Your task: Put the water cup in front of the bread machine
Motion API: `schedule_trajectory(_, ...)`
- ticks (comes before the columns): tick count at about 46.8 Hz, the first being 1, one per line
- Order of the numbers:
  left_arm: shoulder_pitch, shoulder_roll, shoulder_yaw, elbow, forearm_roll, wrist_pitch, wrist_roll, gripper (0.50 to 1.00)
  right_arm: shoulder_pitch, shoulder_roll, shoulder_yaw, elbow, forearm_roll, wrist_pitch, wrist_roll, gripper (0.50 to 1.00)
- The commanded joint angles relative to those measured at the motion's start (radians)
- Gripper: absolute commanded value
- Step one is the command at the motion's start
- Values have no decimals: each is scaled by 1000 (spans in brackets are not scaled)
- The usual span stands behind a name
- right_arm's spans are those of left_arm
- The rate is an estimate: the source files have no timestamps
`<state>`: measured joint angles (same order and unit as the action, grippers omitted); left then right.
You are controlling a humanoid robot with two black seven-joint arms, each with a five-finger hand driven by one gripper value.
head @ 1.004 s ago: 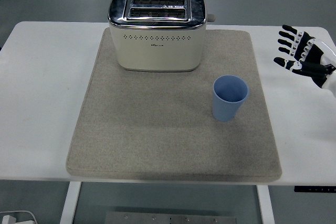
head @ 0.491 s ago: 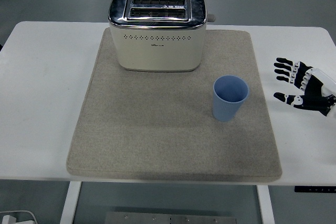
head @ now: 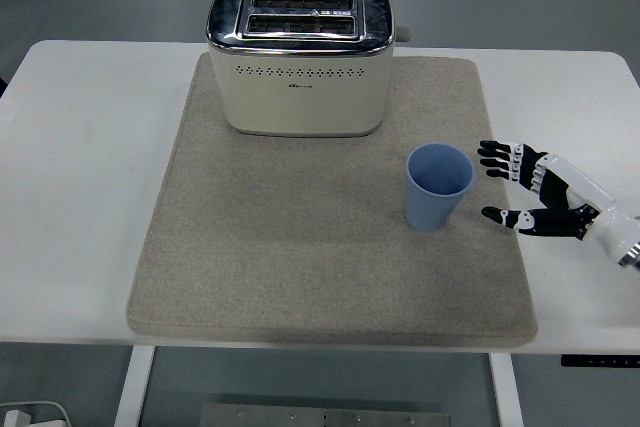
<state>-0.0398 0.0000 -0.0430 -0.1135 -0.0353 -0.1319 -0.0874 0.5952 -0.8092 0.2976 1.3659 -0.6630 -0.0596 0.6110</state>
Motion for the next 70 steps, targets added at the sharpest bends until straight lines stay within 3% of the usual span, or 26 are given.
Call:
schedule_trajectory(1, 0, 0, 0, 0, 0, 0, 0, 1000, 1, 21, 0, -5, -1, -2, 0, 883)
schedule_trajectory(10, 0, 0, 0, 0, 0, 0, 0, 1000, 6, 28, -2, -25, -1, -2, 0, 883)
schedule_trajectory(35, 0, 0, 0, 0, 0, 0, 0, 1000, 20, 134, -8, -90, -1, 4, -16, 930)
schedule_trajectory(47, 0, 0, 0, 0, 0, 0, 0, 1000, 24, 185, -9, -128, -1, 7, -17, 930)
schedule_trajectory(55, 0, 0, 0, 0, 0, 0, 0, 1000, 24, 189, -6, -129, -1, 3, -53, 930)
schedule_trajectory(70, 0, 0, 0, 0, 0, 0, 0, 1000, 49, 209, -12, -137, -3, -14, -57, 919)
